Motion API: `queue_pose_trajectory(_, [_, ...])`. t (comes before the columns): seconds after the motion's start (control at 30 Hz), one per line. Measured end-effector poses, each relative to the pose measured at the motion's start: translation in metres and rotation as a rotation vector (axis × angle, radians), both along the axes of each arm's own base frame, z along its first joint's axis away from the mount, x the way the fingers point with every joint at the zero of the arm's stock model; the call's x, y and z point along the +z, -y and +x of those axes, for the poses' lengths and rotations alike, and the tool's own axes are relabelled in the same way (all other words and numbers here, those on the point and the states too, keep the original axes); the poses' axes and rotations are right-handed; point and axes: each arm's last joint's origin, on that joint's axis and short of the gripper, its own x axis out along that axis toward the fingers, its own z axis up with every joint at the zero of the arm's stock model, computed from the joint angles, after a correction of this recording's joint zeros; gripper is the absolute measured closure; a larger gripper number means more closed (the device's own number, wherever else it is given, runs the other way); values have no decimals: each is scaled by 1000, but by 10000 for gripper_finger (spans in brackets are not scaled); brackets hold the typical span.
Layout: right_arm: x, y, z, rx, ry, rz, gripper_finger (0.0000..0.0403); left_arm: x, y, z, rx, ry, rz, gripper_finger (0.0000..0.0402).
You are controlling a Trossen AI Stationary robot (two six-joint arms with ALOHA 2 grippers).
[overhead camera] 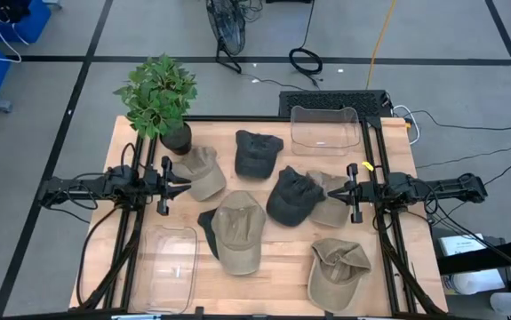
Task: Pick & Place hat
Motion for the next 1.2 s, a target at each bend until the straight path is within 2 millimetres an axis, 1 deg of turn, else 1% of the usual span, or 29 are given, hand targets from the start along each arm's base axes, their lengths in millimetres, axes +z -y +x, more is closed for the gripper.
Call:
queue_pose_trajectory(0.83, [0, 0, 0, -3, -2, 18, 403, 0, 0, 0, 0, 0, 0, 327])
queue_pose_trajectory(0.93, [1, 0, 0, -6, 13, -27, 403, 0, 0, 0, 0, 0, 0, 327])
queue_pose_trajectory(1.1, [12, 0, 2, -9, 115, -76, 403, 0, 0, 0, 0, 0, 0, 327])
queue_pose_trajectory(1.17, [12, -1, 6, -11, 107, -87, 403, 0, 0, 0, 0, 0, 0, 327])
queue_pose_trajectory(1.2, [9, -1, 9, -13, 68, -111, 403, 0, 0, 0, 0, 0, 0, 327])
